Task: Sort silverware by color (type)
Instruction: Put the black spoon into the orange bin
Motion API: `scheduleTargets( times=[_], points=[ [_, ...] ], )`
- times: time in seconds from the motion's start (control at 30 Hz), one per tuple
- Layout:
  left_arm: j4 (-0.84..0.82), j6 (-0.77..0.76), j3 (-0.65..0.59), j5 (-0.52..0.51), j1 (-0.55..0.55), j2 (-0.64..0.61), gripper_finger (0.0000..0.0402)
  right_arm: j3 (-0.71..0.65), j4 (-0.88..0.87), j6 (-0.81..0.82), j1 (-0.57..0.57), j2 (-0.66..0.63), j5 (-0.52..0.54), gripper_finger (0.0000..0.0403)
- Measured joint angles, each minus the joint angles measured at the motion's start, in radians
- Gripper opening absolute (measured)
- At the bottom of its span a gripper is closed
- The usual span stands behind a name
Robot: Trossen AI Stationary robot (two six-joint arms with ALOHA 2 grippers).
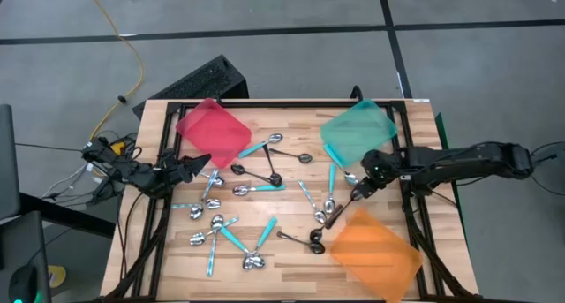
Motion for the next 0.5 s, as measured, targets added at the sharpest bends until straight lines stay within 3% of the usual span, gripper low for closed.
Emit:
scheduleTargets(
  times=[0.5],
  points=[
    [0.000, 0.009, 0.000, 0.000, 0.000, 0.000, 0.0123, 0.000, 0.005, 0.044, 0.000, -0.093, -0.008, 0.0035]
  ],
)
